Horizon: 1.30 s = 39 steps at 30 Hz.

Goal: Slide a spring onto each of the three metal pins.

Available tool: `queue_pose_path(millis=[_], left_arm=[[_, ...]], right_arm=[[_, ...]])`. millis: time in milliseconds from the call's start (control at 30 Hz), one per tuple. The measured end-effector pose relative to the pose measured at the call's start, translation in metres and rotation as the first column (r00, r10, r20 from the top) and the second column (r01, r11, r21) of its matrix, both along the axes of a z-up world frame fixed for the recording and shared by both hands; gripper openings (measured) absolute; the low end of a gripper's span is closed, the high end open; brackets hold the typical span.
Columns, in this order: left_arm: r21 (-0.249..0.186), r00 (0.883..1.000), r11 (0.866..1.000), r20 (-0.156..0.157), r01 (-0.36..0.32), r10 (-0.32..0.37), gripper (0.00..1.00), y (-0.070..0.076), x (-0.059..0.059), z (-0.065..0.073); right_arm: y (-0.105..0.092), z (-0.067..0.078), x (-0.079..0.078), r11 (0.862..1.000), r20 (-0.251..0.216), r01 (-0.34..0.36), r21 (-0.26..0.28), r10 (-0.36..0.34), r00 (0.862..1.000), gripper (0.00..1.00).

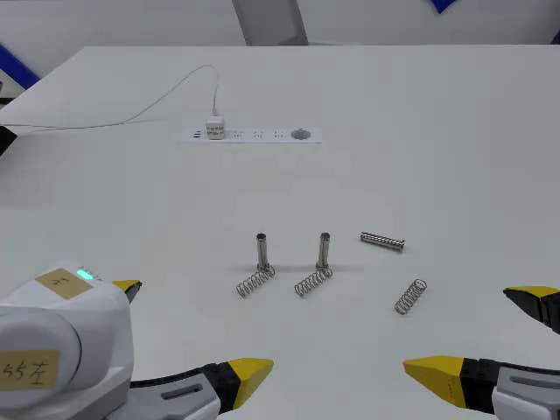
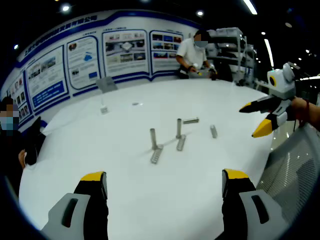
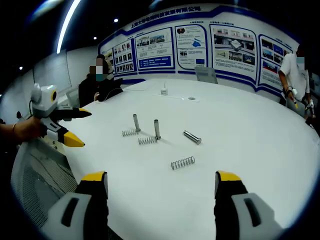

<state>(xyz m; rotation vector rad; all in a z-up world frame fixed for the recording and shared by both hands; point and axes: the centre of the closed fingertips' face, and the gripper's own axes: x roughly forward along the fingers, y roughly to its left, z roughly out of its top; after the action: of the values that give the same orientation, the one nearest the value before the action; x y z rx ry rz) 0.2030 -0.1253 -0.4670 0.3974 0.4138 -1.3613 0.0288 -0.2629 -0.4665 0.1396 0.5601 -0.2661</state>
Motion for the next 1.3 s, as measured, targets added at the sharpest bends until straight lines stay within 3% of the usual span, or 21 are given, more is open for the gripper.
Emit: queue_pose_path(millis=[867,1300], left_arm=[[-0.052,0.999,0.999,-0.037,0.003,-0.005,1.00,-0.005,-0.004,0.008],[-0.077,0.999,0.997,-0.050,-0.001,-0.003,1.00,-0.007,-0.004,0.012]], right_arm=[[0.001,-0.004,-0.007,1.000,-0.036,-0.016,-0.023,0.015,0.999,0.86],[-0.012,0.006,0.007,0.998,-0.025,-0.033,-0.060,0.031,0.999,0.79]])
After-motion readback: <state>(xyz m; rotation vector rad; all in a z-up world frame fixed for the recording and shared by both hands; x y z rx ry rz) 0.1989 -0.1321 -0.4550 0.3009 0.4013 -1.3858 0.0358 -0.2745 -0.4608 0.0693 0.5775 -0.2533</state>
